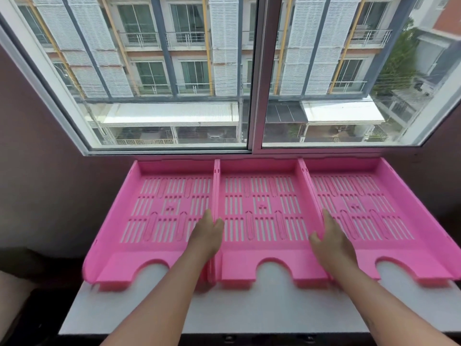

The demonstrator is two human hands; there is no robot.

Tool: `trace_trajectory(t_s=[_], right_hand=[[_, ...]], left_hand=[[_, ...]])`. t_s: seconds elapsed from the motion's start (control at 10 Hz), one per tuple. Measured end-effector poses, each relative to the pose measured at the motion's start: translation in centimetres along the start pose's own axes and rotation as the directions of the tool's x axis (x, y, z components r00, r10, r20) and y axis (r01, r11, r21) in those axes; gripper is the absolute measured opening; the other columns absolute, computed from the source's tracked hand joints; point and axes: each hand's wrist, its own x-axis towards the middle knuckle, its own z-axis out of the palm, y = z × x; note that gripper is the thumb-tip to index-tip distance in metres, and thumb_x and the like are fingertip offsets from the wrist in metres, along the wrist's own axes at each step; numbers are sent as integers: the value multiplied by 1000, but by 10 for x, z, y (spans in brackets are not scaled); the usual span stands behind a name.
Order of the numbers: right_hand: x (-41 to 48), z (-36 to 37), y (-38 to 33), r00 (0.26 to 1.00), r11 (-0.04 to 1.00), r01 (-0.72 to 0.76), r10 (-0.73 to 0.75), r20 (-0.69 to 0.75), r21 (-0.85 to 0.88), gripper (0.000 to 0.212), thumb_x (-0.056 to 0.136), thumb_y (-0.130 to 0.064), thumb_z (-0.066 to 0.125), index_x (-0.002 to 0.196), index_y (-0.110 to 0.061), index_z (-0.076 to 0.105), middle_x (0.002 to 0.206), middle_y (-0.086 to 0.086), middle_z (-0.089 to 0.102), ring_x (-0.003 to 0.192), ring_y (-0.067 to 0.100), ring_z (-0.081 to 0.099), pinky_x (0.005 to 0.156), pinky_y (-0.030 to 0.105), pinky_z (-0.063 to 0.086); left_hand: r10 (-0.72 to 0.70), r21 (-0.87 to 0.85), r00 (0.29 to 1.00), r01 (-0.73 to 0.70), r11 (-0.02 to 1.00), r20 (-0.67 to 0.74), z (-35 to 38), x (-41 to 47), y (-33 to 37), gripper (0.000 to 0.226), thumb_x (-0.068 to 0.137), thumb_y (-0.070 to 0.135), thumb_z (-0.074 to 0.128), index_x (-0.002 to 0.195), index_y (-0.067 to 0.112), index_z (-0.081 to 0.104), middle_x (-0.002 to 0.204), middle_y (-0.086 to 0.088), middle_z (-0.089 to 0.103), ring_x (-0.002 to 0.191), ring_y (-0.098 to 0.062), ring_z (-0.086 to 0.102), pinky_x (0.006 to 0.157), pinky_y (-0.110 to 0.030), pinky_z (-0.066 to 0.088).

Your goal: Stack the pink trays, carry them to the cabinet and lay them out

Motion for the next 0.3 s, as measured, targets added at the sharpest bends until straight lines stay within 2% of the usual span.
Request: trace_trajectory(t_s=[0.1, 0.2, 0.3], right_hand=[[2, 1, -1, 1000, 1000, 15, -15, 8, -15, 70, 98, -19, 51, 158, -16, 15, 154, 12, 42, 92, 33, 65, 55, 26, 45], [-1, -4, -3, 1000, 998, 15, -16, 12, 64, 69, 98, -22, 50, 158, -15, 16, 157, 12, 37, 129, 36, 53, 86, 40, 53], [-9, -8, 2, 998, 990, 57, -57, -3, 130, 71, 98, -23, 51, 158, -17, 14, 160, 9, 31, 139, 33, 43, 104, 46, 44]], left_hand=[[-9, -37, 1000, 10, 999, 10, -2, 5, 0, 61, 102, 32, 33, 155, 11, 11, 162, -11, 19, 149, -29, 19, 117, -44, 20], [-6, -37, 1000, 5, 999, -13, -4, -1, 6, 62, 102, 30, 38, 155, 12, 12, 162, -11, 20, 148, -29, 20, 117, -45, 21], [45, -24, 991, -48, 999, -127, 2, -23, 5, 68, 98, 31, 47, 155, 16, 14, 161, -7, 23, 147, -28, 25, 115, -47, 25]])
